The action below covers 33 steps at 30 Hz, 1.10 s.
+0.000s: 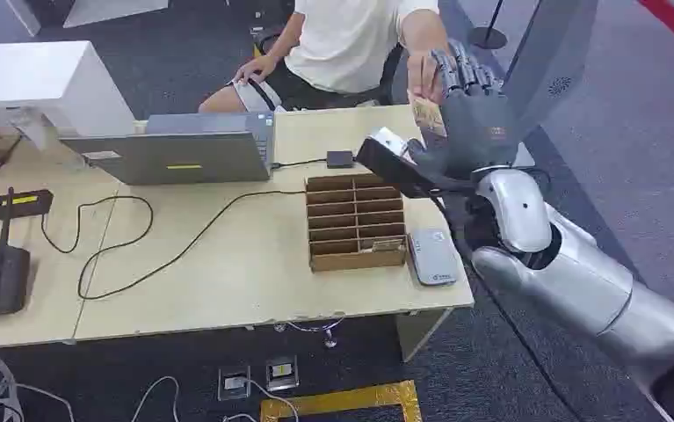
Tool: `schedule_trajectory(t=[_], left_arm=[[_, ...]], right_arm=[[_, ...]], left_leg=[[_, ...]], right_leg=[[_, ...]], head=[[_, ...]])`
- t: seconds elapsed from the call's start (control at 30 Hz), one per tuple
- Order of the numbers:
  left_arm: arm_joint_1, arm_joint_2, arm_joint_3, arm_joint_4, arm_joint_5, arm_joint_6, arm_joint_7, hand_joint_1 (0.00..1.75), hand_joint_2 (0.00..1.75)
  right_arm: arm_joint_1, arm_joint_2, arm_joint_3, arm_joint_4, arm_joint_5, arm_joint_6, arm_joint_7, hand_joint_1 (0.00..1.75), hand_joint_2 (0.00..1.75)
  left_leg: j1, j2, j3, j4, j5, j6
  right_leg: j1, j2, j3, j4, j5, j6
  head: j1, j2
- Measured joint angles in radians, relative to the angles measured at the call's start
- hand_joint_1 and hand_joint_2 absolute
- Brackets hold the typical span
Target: Pass the card to the sensor for recognition and then transmit it.
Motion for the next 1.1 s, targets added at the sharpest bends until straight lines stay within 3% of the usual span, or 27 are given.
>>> schedule_trajectory(t=[0.4,0.43,0.47,1.1], left_arm=[[0.005,0.000,0.002,0.000,0.021,0.000,0.000,0.00,0.00],[0.006,0.000,0.002,0.000,0.026,0.000,0.000,0.00,0.00],[0.006,0.000,0.002,0.000,0.031,0.000,0.000,0.00,0.00],[0.006,-0.001,0.001,0.008,0.076,0.000,-0.004,0.00,0.00]], right_arm=[[-0.034,0.055,0.129,0.106,-0.020,-0.017,0.000,0.03,1.75],[-0.039,0.060,0.138,0.117,-0.023,-0.024,0.002,0.96,1.75],[-0.044,0.064,0.143,0.127,-0.025,-0.029,0.002,1.71,1.75],[-0.095,0.119,0.240,0.238,-0.109,-0.081,0.003,1.75,1.75]], left_leg=[[0.000,0.001,0.000,0.000,0.000,0.000],[0.000,0.001,0.000,0.000,0.000,0.000],[0.000,0.001,0.000,0.000,0.000,0.000],[0.000,0.002,0.001,0.000,0.000,0.000]], right_leg=[[0.000,0.001,0.000,0.000,0.000,0.000],[0.000,0.001,0.000,0.000,0.000,0.000],[0.000,0.001,0.000,0.000,0.000,0.000],[0.000,0.002,-0.001,0.000,0.000,0.000]], head=[[0.000,0.000],[0.000,0.000],[0.000,0.000],[0.000,0.000]])
